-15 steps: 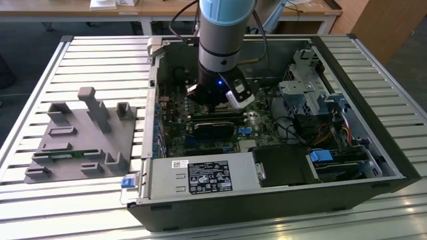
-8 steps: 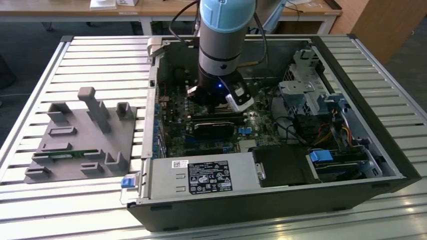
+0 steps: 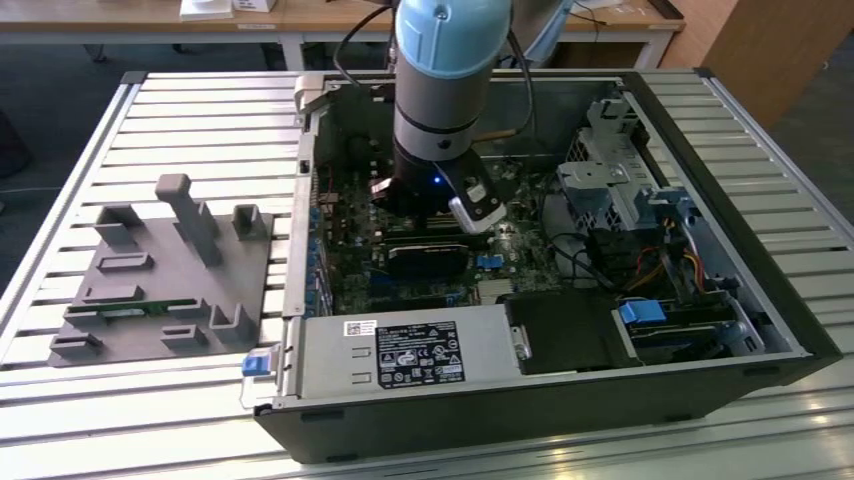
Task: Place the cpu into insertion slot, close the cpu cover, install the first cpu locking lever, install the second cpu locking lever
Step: 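Install the second cpu locking lever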
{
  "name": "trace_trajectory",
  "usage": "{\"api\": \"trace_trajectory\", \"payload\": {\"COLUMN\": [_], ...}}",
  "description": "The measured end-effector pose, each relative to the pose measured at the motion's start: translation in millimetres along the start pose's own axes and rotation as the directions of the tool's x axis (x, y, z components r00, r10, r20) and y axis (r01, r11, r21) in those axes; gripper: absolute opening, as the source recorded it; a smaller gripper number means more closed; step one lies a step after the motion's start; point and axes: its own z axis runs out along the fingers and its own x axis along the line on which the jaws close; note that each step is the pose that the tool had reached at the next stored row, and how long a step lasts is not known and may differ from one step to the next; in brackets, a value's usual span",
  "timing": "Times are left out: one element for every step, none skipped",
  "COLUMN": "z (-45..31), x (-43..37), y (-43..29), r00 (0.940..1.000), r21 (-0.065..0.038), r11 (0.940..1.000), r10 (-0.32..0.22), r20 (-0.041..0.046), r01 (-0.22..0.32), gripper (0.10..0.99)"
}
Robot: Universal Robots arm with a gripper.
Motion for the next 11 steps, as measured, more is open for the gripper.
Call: {"api": "trace_trajectory", "payload": {"z": [0.5,1.3,2.6,4.0,5.2,6.1,6.6,7.0,7.5,8.1,8.8], "x": [2.6,5.7,7.6,8.7,9.3,9.6,9.8,10.0,10.1,10.4,10.4], "y": [0.0,0.0,0.0,-0.3,-0.6,-0.8,-1.1,-1.4,-1.7,-1.9,-2.2], "r00": [1.0,1.0,1.0,1.0,1.0,1.0,1.0,1.0,1.0,1.0,1.0], "r21": [-0.004,-0.007,-0.008,-0.009,-0.01,-0.013,-0.017,-0.024,-0.031,-0.037,-0.042], "r11": [1.0,1.0,1.0,1.0,0.9999,0.9999,0.9998,0.9997,0.9995,0.9993,0.9991], "r10": [0.0,0.0,-0.001,0.0,0.0,-0.001,-0.001,-0.001,-0.001,-0.001,-0.001], "r20": [0.0005,0.001,0.0015,0.0016,0.0016,0.0016,0.0018,0.0021,0.0026,0.003,0.0032], "r01": [0.0,0.0,0.001,0.001,0.0,0.001,0.001,0.001,0.001,0.001,0.001], "gripper": [0.106,0.106,0.106,0.106,0.106,0.106,0.106,0.106,0.106,0.106,0.106]}}
